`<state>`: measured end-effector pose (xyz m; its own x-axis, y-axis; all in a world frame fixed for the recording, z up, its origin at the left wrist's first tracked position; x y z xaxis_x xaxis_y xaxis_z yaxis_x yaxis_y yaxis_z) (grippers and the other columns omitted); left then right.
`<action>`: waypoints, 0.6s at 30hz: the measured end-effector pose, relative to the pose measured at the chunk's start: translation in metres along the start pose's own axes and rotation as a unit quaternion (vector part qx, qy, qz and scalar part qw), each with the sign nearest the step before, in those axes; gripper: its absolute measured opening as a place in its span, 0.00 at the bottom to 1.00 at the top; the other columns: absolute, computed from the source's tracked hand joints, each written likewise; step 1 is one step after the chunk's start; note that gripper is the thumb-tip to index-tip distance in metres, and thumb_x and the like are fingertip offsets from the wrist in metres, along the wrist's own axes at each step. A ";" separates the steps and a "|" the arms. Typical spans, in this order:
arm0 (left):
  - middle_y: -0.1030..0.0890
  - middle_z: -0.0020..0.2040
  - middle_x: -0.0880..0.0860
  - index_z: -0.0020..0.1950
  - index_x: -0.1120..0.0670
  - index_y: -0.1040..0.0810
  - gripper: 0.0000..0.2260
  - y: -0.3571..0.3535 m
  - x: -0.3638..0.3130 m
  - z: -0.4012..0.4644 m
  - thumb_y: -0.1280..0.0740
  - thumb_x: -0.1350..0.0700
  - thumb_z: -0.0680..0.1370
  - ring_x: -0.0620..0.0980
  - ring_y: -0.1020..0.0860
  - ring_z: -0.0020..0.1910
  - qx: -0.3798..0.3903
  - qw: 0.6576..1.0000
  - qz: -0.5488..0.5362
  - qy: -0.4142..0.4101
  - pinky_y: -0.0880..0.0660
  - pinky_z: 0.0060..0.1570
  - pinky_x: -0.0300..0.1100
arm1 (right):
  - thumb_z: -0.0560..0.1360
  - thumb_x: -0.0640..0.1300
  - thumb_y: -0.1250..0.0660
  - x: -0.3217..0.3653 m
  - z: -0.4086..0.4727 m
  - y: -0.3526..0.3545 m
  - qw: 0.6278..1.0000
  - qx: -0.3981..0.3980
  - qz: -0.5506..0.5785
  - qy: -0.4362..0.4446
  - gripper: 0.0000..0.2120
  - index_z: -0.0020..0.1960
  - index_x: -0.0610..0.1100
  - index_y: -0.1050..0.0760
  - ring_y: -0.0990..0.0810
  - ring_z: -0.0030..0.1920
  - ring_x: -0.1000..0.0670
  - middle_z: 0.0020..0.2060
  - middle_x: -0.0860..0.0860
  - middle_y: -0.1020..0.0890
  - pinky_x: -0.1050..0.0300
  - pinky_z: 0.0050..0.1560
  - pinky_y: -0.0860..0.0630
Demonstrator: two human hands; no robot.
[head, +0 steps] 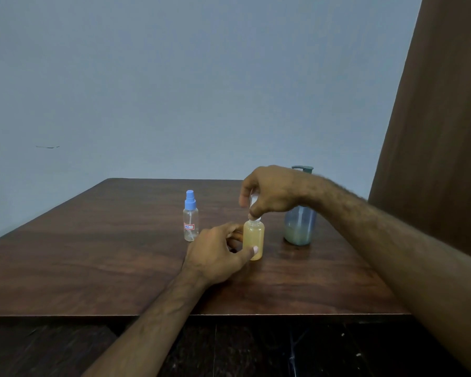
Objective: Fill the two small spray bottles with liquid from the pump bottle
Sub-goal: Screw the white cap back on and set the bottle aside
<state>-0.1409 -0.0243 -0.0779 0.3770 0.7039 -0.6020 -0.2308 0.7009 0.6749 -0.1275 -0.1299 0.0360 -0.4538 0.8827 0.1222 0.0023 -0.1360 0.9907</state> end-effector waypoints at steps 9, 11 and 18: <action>0.16 0.47 0.36 0.60 0.41 0.20 0.20 -0.001 0.001 0.000 0.27 0.38 0.71 0.32 0.19 0.46 0.007 1.000 0.003 0.015 0.20 0.48 0.39 | 0.72 0.51 0.22 -0.019 -0.012 -0.011 0.990 -0.112 0.088 0.012 0.14 0.56 0.54 0.22 0.19 0.47 0.55 0.48 0.56 0.17 0.56 0.48 0.21; 0.16 0.47 0.36 0.59 0.42 0.20 0.19 -0.001 0.001 0.000 0.28 0.39 0.71 0.32 0.19 0.46 0.007 1.000 0.003 0.015 0.21 0.48 0.38 | 0.72 0.55 0.22 -0.025 -0.017 -0.016 0.984 -0.134 0.116 0.004 0.17 0.57 0.54 0.22 0.19 0.46 0.57 0.47 0.56 0.17 0.57 0.48 0.21; 0.16 0.46 0.37 0.56 0.43 0.20 0.18 -0.004 0.001 0.002 0.28 0.38 0.69 0.33 0.19 0.46 0.011 1.000 -0.002 0.016 0.19 0.51 0.42 | 0.75 0.42 0.23 -0.043 -0.026 -0.036 0.953 -0.129 0.275 0.023 0.24 0.69 0.51 0.23 0.17 0.56 0.60 0.56 0.56 0.15 0.62 0.61 0.20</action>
<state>-0.1378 -0.0262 -0.0803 0.3483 0.7044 -0.6185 -0.2089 0.7015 0.6813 -0.1316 -0.1745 -0.0062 -0.4858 0.6267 0.6094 0.0341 -0.6830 0.7296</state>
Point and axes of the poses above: each hand's wrist, its own z-axis towards the middle knuckle, its own y-axis out of the back of the hand, x = y × z, the point moved 9 cm from there along z, towards the middle knuckle
